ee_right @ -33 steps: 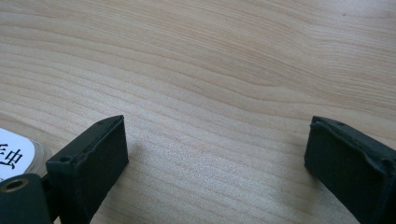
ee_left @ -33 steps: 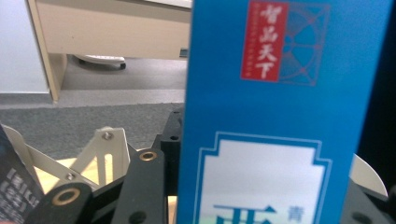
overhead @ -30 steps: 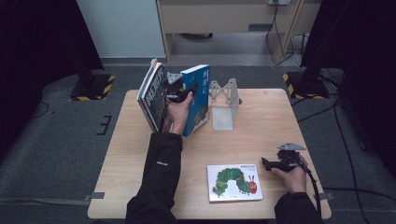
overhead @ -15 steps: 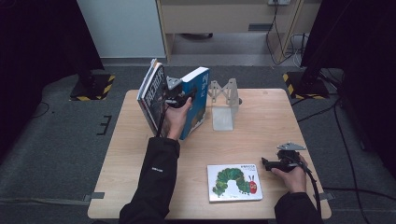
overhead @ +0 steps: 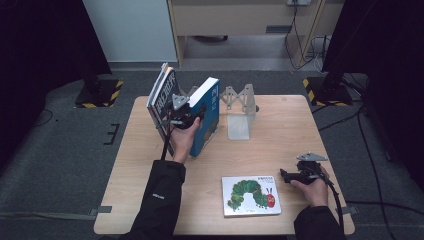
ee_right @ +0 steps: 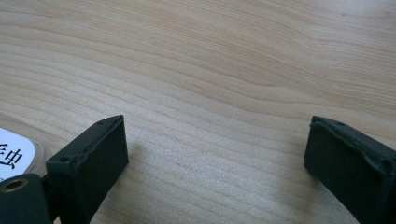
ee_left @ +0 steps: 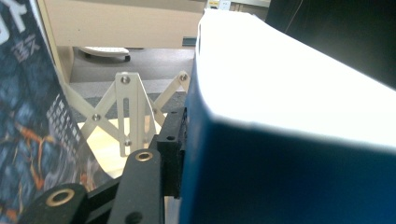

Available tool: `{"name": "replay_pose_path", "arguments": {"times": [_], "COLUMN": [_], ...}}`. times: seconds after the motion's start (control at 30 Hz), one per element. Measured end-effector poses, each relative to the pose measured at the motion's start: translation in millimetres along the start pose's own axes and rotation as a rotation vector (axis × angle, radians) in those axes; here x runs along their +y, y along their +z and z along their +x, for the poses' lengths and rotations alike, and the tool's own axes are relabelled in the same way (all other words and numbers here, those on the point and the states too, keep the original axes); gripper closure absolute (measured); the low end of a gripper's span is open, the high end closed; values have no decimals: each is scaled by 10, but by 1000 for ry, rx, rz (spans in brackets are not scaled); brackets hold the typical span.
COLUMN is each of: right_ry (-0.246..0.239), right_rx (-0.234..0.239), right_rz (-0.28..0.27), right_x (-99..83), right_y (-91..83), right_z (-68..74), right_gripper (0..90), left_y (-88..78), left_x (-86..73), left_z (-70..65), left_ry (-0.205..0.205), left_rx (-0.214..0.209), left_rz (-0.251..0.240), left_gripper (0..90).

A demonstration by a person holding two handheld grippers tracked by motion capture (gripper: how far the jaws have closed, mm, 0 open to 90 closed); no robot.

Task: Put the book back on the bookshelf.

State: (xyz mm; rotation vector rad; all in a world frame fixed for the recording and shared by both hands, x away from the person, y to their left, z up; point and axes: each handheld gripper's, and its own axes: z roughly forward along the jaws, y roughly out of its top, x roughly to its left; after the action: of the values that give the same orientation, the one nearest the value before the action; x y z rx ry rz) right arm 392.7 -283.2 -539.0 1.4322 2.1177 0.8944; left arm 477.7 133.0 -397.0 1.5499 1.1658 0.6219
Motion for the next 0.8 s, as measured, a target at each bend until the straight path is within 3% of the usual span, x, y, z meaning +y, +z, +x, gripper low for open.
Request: {"name": "replay_pose_path", "arguments": {"times": [0.33, 0.5, 0.8], "right_ry": [1, 2, 3], "right_rx": [-3, -3, -4], "right_rz": [-3, -3, -3], "right_x": [-2, -2, -2], "right_y": [1, 1, 1], "right_z": [6, 7, 8], "right_gripper": [64, 65, 65], "left_y": [-126, -134, -59], "left_x": [-148, -179, -153], "left_z": [32, -18, -112], "left_ry": [15, 22, -1], "left_rx": [-17, -21, 31], "left_rz": [-29, -46, -65], "left_gripper": [555, 551, 558]}}
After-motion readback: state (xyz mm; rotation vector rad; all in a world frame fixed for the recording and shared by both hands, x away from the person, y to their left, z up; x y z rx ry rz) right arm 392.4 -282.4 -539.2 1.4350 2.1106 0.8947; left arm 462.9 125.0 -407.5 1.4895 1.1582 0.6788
